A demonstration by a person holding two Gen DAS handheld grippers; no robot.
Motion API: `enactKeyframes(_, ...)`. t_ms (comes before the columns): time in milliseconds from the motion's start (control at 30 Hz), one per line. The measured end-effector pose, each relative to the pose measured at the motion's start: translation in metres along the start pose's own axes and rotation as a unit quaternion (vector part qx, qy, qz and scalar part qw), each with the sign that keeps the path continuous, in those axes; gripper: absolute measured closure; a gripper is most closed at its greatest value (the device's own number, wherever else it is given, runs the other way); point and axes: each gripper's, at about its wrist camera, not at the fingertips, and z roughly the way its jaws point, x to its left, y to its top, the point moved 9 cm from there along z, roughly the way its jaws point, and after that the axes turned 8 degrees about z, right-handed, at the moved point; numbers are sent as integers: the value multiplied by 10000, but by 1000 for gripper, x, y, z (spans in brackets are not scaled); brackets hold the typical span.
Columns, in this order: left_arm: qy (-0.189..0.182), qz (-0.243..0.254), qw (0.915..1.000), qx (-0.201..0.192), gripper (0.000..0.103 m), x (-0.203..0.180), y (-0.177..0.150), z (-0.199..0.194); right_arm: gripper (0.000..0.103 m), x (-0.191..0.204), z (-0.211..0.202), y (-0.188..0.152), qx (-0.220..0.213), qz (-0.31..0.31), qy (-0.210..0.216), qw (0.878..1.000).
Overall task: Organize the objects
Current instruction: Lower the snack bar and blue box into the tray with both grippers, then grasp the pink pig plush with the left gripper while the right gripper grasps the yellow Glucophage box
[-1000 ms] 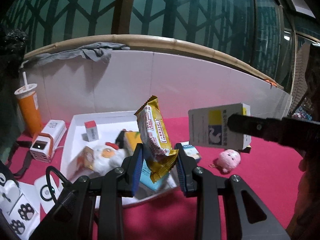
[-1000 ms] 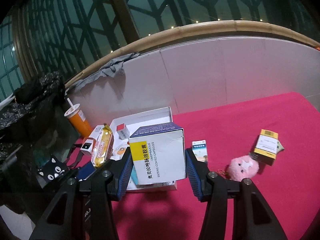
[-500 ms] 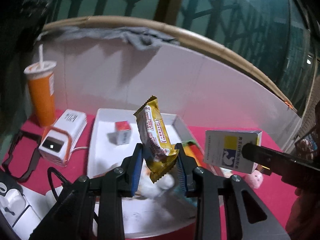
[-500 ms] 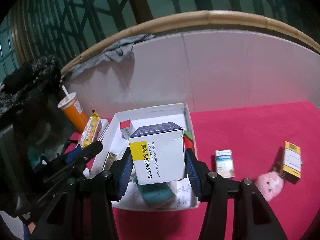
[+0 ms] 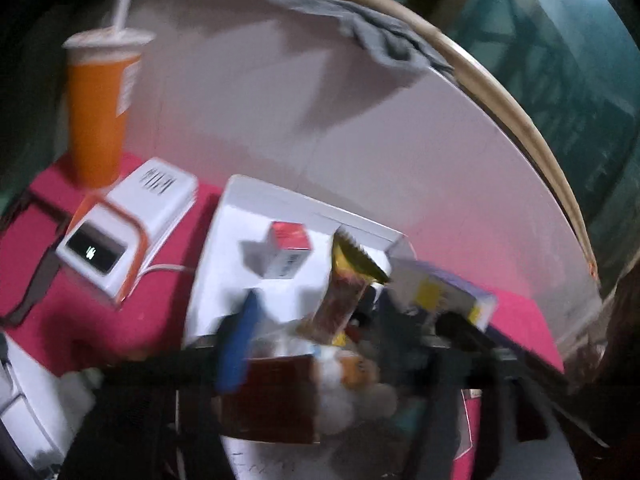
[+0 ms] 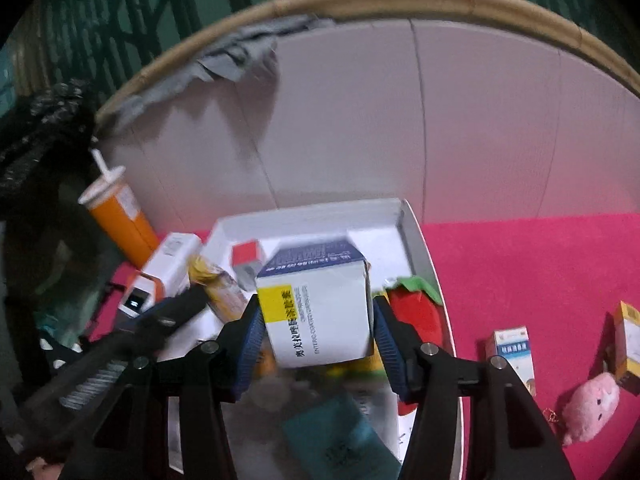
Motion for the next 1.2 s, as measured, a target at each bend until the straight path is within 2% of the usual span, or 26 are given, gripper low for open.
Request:
enactKeyframes(33,31,-15,10000,-41,17,3,0,-1,45,-5,1,-5,82,35,-2,10000)
enactKeyframes(100,119,13,9999,-120,14,5,-2,-7,45,-11,-2,-13,150,71,59,9998)
enactKeyframes(233,171,68,9997,-181,0,-1,-4,-15,43,-26,-23,-23,101,140,145,9997)
enactKeyframes(400,168,416,9984,-333,0,-30,-4,-28,37,-57,-61,-28,-111,390,218,9989)
enactKeyframes(567,-95,749,9966,-336,0,-70,-12,-38,33,-110,-109,-23,-444,973,186,9941)
enactKeyframes(733,-448,1240,9912,-144,0,-126,-37,-37,23,-190,-160,-17,-1033,1589,-266,9815)
enactKeyframes(867,-751,1757,9814,193,0,-176,-67,-25,20,-254,-180,-20,-1196,2061,-709,9686)
enactKeyframes(1000,-1038,2257,9666,627,0,-226,-105,-5,17,-307,-189,-29,-1232,2432,-1045,9564)
enactKeyframes(1100,-1166,2649,9523,970,0,-260,-136,15,17,-339,-182,-37,-1062,2621,-1209,9515)
enactKeyframes(1200,-1147,2950,9403,1248,0,-281,-162,36,17,-356,-164,-48,-738,2933,-1061,9472)
